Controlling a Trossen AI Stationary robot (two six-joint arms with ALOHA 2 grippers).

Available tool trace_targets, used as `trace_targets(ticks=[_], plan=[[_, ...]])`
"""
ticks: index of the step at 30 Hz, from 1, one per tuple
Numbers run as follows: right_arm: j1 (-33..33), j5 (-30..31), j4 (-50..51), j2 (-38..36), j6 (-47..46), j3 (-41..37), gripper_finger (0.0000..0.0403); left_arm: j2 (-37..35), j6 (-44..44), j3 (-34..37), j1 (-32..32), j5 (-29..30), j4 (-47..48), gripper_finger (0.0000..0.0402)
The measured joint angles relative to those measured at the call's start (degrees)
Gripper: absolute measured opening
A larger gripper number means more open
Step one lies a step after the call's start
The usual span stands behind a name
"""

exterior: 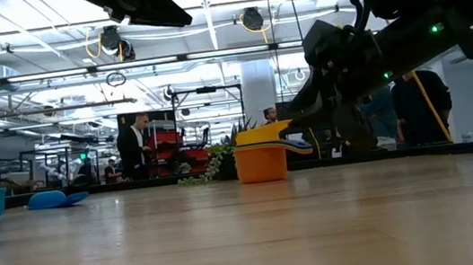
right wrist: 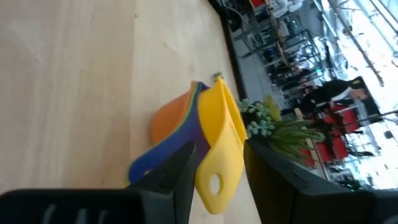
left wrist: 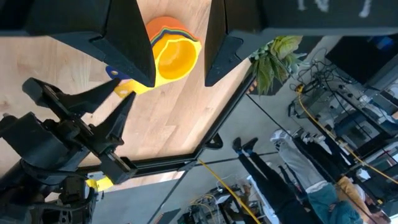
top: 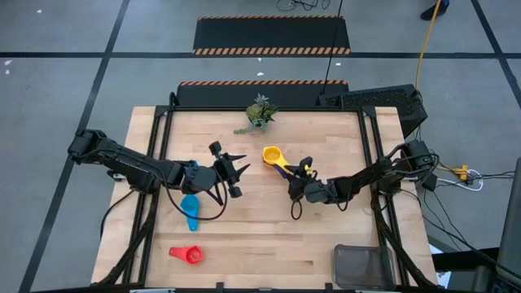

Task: Nest measuring cups in basket
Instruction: Stack the yellow measuring cups on top of the violet measuring cups

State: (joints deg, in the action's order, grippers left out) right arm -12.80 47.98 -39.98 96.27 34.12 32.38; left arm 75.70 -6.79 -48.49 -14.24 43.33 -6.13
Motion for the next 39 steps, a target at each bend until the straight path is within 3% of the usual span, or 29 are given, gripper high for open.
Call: trace_targets(ticks=[5,9,12,15,16,19,22,31,35,39], plan=[[0.11,-4.85,0.49,0.00,-3.92,0.00,0.0130,0.00,0.02,0.00,0.01,0.02,0.00,0.0140],[0.09,-4.59,0.73,-0.58,-4.96,0.00,0.0130,0.00,0.02,0.00,0.00,0.02,0.04,0.0141],[0.09,1.73,1.51,-3.26,-9.47,0.30,0.0130,0.00,0.10,0.00,0.00,0.00,0.42,0.0141],[0.66,7.60,8.04,-9.55,-20.41,1.48,0.0130,0.00,0.38,0.00,0.02,0.01,0.96,0.0140],[1.30,5.71,12.39,-12.25,-26.03,2.18,0.0130,0.00,0.49,0.00,0.02,0.01,0.95,0.0141],[4.54,-8.42,29.70,-19.14,-44.86,5.45,0.0135,0.00,0.52,0.00,0.02,0.02,1.30,0.0141],[6.09,-15.51,41.22,-20.77,-55.24,8.17,0.0164,0.00,0.54,0.00,0.28,0.02,1.14,0.0141],[6.21,-20.90,42.37,-13.49,-67.19,8.63,0.0310,0.00,1.10,0.00,0.73,0.02,0.61,0.0141],[6.60,-21.02,40.91,-9.88,-68.62,9.31,0.0341,0.00,1.07,0.00,0.65,0.00,0.10,0.0141],[7.45,-21.10,40.82,-7.98,-68.57,10.70,0.0345,0.00,1.08,0.00,0.65,-0.19,0.19,0.0140]])
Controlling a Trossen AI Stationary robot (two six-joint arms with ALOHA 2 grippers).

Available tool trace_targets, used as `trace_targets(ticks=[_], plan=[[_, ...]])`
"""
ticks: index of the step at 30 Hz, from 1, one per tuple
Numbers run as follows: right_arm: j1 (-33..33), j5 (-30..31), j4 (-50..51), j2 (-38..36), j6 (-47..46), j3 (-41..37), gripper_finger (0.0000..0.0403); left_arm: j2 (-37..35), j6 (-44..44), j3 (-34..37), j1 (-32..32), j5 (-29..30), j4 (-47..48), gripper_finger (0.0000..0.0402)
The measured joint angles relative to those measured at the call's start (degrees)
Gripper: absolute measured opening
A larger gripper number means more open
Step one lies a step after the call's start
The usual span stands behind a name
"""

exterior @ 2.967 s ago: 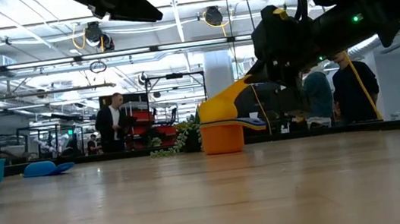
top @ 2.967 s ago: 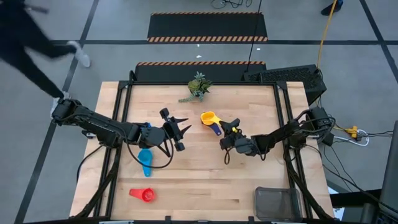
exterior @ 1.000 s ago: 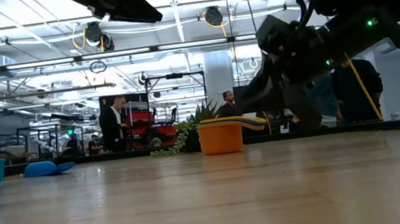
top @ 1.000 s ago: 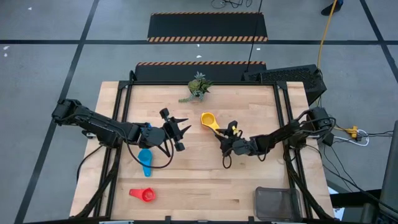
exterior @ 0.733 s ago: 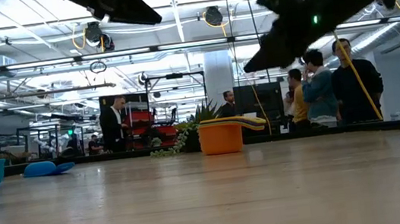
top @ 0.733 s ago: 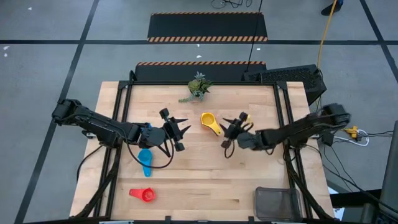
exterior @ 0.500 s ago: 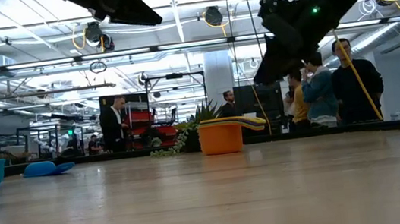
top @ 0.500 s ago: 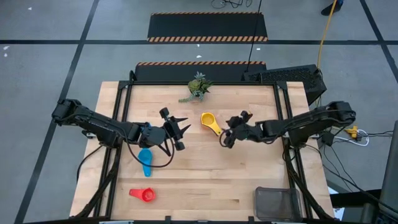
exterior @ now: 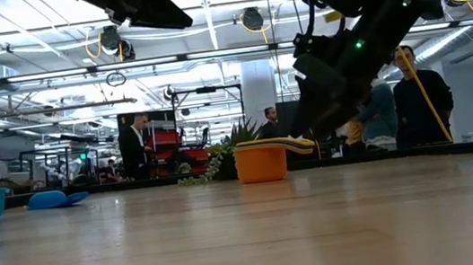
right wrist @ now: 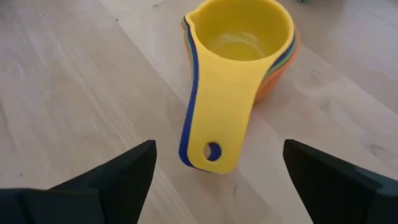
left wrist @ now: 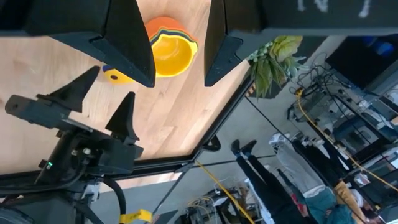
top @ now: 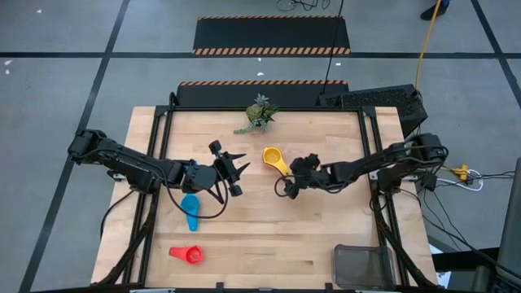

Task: Nest measuring cups in basket
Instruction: Stack the yellow measuring cups on top of the violet measuring cups

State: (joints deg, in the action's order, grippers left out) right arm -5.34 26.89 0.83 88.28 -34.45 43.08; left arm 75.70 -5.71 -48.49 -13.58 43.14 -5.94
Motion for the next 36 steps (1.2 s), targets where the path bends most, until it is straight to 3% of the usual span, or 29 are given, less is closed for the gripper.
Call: trace_targets(ticks=[18,30,36], plan=[[2.06,-1.53,-8.91,7.79,3.75,0.64,0.0326,0.00,-0.14,0.00,0.00,-0.12,-0.19,0.0140],[2.91,-1.46,-9.06,7.77,5.88,0.64,0.0185,0.00,-0.14,0.00,0.00,-0.16,-0.19,0.0140],[2.91,-1.57,-9.15,7.77,6.26,0.64,0.0137,0.00,-0.12,0.00,0.00,-0.16,-0.17,0.0140]])
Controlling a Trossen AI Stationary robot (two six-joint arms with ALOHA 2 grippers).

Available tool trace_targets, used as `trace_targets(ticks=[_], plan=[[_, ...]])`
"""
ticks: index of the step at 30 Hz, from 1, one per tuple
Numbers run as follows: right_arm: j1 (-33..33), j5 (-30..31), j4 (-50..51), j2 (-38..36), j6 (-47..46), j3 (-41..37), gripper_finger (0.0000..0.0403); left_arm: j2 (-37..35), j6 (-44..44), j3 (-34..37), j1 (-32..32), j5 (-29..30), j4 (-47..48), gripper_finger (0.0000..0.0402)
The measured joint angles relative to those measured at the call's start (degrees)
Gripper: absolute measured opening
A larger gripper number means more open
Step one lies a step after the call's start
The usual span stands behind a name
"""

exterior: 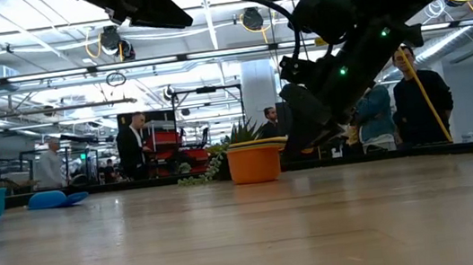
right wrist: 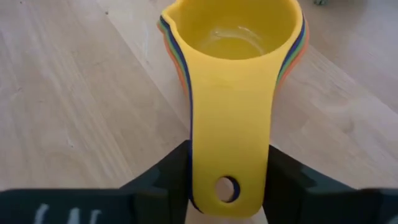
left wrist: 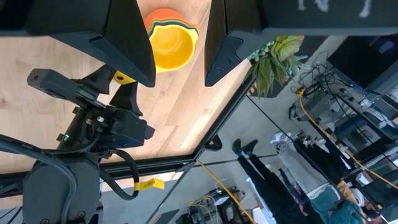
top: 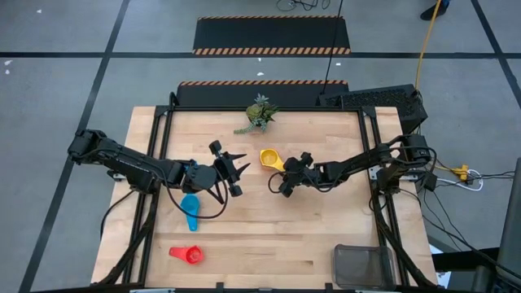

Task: Nest measuring cups in basket
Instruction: Stack the yellow measuring cups on top of the violet measuring cups, then stack the light blue measuring cup on top of the yellow measuring cups

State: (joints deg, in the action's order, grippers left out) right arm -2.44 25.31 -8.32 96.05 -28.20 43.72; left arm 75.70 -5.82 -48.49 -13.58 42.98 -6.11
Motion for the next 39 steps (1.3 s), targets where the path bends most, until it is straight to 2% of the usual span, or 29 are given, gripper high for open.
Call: trace_targets(ticks=[3,6,13,20,28,31,39], plan=[[0.00,-0.03,-0.02,0.00,0.01,0.00,0.0131,0.00,0.01,0.00,0.00,0.00,0.00,0.0140],[-0.02,-0.01,-0.04,0.00,-0.28,0.00,0.0142,0.00,0.03,0.00,0.00,0.00,0.02,0.0140],[-0.02,-0.02,-0.04,0.00,-0.66,0.00,0.0232,0.00,0.93,0.00,0.00,-0.05,1.96,0.0140],[-0.02,0.02,2.59,-4.40,1.76,-0.07,0.0297,0.00,8.79,0.00,0.00,-1.17,11.22,0.0140],[-1.27,0.10,7.61,-14.80,8.36,-0.15,0.0301,0.00,18.13,0.00,-2.67,-5.08,19.67,0.0140],[-2.69,0.11,7.22,-18.23,10.81,-1.09,0.0301,0.01,20.85,0.00,-6.10,-7.08,22.56,0.0140],[-5.44,0.08,7.23,-24.91,16.52,-3.61,0.0301,0.02,25.75,0.00,-17.85,-7.34,27.79,0.0140]])
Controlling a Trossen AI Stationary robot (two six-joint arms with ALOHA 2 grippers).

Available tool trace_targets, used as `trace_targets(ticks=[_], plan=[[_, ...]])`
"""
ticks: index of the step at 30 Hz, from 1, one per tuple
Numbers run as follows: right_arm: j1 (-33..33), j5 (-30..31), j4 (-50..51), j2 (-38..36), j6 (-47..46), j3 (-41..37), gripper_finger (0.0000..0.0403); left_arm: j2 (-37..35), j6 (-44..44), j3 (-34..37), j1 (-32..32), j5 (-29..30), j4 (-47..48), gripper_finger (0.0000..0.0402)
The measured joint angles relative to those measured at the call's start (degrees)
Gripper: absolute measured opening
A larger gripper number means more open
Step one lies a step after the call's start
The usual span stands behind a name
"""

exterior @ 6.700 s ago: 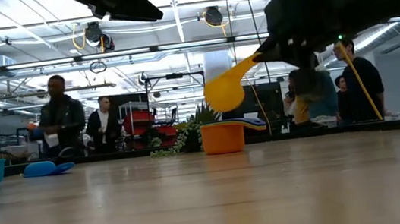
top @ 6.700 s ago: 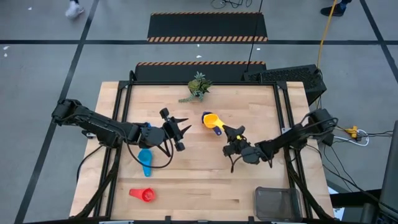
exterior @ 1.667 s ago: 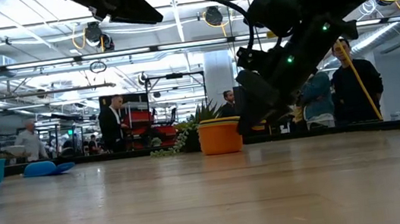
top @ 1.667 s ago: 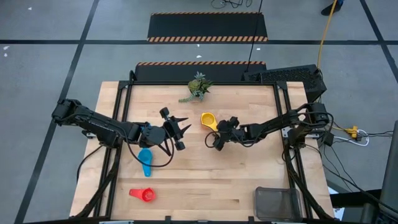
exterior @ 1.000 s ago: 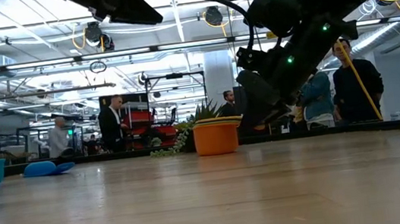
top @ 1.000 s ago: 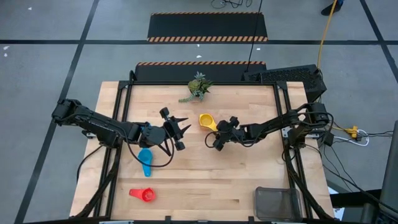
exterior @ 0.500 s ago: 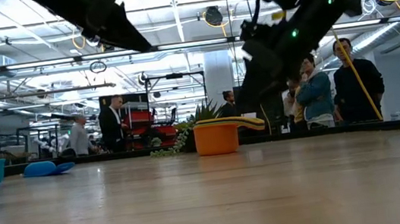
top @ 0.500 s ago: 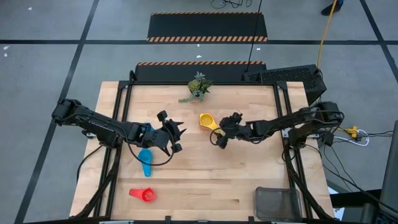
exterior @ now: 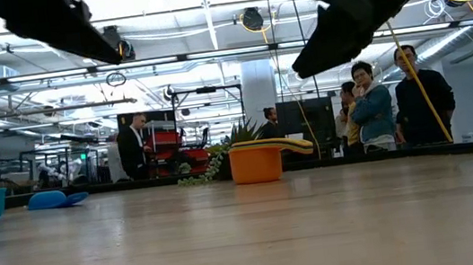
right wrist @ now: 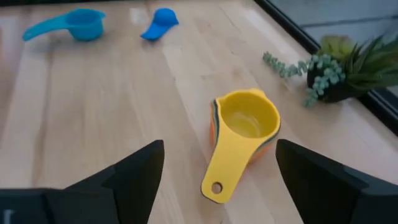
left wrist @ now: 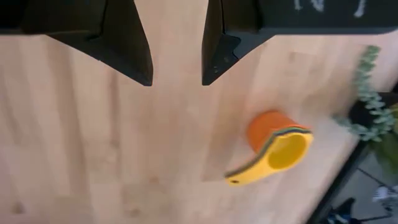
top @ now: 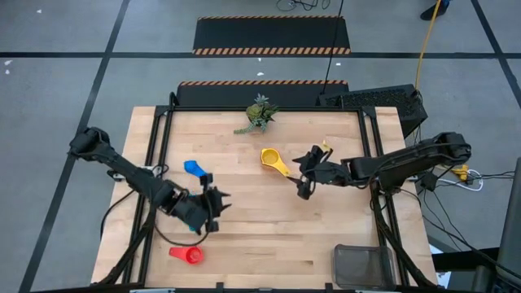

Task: Nest measuring cups in basket
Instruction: Stack the light blue measuring cup on top of the yellow measuring cups

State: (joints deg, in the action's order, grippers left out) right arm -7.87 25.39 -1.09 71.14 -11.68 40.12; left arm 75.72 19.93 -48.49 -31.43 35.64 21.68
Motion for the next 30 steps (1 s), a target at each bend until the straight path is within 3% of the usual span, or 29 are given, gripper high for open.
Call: trace_targets(ticks=[6,17,25,30], plan=[[-1.97,0.00,0.24,-1.92,-0.30,-0.44,0.0301,0.00,0.75,0.00,-5.92,0.15,1.06,0.0140],[-10.43,-0.11,-3.18,-1.77,-11.41,-3.23,0.0300,0.02,3.15,0.00,-10.93,-3.88,9.05,0.0145],[-17.70,2.51,-14.16,-1.29,-14.62,-4.44,0.0300,0.02,11.27,-0.01,-15.77,-8.10,22.16,0.0219],[-20.48,3.39,-20.29,0.41,-13.02,-4.44,0.0300,0.02,19.09,-0.02,-17.12,-14.83,31.85,0.0244]])
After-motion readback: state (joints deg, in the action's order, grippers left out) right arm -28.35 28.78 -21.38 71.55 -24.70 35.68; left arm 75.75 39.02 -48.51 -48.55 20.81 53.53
